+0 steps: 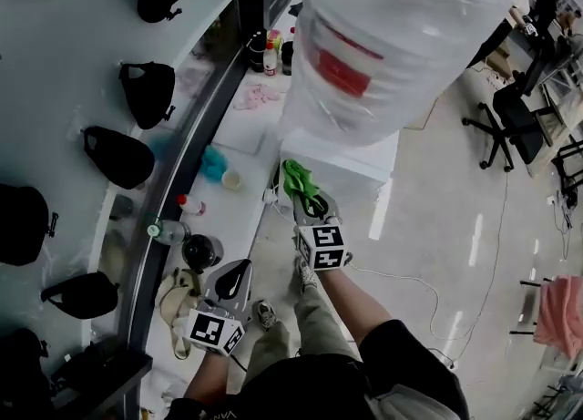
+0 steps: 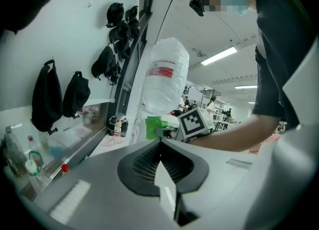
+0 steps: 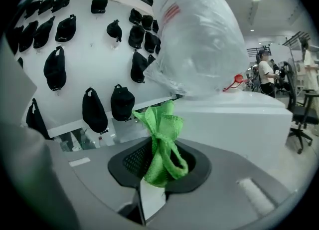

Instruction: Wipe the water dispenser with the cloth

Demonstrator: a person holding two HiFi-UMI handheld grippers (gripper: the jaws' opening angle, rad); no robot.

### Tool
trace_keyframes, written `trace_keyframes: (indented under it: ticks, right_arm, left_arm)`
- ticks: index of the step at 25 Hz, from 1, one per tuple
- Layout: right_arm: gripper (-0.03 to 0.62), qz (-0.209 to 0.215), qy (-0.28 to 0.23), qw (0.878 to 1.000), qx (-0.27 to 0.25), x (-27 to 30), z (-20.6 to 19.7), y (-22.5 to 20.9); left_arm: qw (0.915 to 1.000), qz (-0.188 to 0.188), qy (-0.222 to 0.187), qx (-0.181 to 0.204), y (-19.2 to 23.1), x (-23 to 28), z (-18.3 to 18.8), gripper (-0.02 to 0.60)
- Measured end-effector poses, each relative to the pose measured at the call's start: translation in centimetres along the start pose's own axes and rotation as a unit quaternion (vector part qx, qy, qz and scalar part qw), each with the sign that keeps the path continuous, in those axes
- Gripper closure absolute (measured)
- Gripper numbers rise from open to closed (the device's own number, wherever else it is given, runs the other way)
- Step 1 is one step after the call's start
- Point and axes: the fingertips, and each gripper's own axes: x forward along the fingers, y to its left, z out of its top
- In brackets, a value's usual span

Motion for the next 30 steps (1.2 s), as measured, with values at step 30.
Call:
trace_keyframes:
  ticks: [30]
  right_arm:
    - [0.507,-0.18,-0.005,0.983,0.024,-8.6,-3.3,-17.7]
  left_arm:
    - [0.9995,-0.028,0.015,0.0,-0.5,5.2,-0.4,0.581]
